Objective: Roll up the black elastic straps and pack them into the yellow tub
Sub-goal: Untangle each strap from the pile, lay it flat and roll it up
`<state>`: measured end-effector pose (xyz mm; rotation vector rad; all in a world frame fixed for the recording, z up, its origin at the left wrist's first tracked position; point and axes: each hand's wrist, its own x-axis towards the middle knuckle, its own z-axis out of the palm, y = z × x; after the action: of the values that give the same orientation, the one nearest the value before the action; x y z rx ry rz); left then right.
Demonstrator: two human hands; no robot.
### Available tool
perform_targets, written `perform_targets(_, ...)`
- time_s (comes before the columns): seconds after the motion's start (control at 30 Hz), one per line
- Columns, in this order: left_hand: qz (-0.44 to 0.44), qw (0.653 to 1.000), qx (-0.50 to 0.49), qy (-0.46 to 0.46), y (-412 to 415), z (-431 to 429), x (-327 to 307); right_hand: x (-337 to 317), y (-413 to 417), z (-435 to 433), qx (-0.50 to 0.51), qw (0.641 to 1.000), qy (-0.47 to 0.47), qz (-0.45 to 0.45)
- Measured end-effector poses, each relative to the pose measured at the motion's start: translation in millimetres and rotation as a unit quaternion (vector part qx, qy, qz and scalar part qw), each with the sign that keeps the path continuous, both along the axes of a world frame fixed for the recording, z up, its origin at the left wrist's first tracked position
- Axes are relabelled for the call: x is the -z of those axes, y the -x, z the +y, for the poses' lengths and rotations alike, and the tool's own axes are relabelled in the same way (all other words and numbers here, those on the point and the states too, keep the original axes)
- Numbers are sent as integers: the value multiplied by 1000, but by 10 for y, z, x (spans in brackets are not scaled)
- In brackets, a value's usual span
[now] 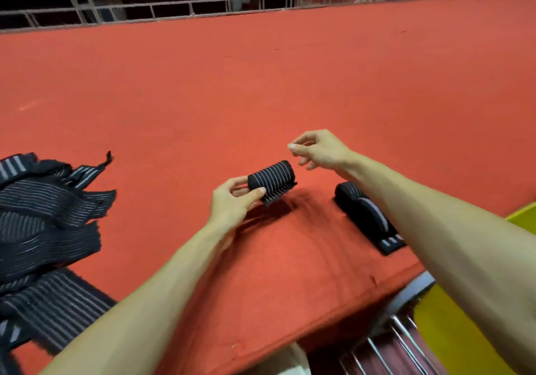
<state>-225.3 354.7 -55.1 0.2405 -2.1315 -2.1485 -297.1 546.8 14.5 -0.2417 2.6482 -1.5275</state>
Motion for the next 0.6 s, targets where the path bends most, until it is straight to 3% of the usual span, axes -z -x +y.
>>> perform_targets(0.17, -22, 998, 52, 7, 388, 557, 134, 106, 287, 711, 110, 991, -71, 24)
perform_targets(0.37, -35, 993, 110, 27, 673, 1028, 298, 344, 370, 960, 148, 985, -87, 4)
perform_targets(0.6, 18, 965, 154, 211, 745, 1175, 293, 413, 326, 993, 155, 985, -82, 4)
